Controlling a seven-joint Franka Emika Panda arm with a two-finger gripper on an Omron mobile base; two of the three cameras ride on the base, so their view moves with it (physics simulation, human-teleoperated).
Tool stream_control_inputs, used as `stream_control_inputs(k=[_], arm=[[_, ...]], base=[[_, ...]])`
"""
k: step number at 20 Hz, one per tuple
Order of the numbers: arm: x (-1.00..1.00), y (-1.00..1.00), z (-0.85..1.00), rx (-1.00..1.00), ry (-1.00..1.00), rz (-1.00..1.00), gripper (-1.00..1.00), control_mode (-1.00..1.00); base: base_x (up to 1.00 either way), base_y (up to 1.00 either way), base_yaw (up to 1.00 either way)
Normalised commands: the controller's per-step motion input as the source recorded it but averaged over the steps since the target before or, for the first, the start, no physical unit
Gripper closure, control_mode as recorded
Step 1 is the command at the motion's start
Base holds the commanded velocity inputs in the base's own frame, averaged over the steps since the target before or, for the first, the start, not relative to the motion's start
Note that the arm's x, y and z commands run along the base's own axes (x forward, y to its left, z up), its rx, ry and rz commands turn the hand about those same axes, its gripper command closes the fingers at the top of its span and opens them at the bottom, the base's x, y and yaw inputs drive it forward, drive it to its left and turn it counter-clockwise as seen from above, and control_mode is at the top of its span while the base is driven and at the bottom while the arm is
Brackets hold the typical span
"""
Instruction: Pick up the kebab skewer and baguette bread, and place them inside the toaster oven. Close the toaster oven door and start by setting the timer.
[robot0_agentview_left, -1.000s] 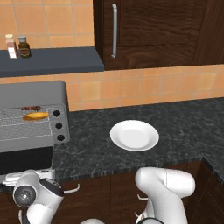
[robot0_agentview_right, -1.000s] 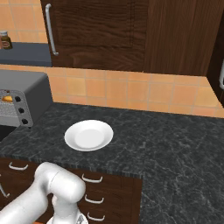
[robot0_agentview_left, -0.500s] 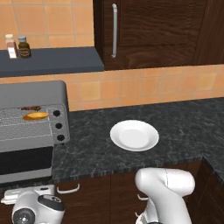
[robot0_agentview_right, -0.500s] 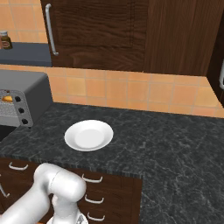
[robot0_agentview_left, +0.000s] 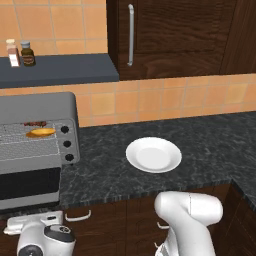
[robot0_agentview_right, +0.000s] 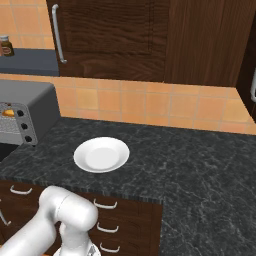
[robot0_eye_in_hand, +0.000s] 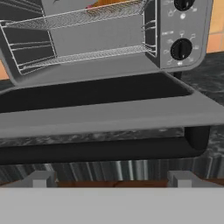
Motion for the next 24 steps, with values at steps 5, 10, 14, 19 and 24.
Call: stream_control_inputs(k=[5, 10, 14, 19, 24], arm=[[0.06, 0.04, -0.21, 0.00, -0.01, 0.00, -1.00, -1.00], [0.15, 0.01, -0.06, 0.00, 0.00, 0.00, -1.00, -1.00], [0.24, 0.00, -0.06, 0.00, -0.02, 0.00, -1.00, -1.00], [0.09, 0.00, -0.02, 0.00, -0.03, 0.00, -1.00, -1.00], [0.09, 0.01, 0.00, 0.00, 0.00, 0.00, -1.00, -1.00]], base=[[0.00, 0.00, 0.00], [0.00, 0.00, 0.00], [0.00, 0.00, 0.00], [0.00, 0.00, 0.00], [0.00, 0.00, 0.00]])
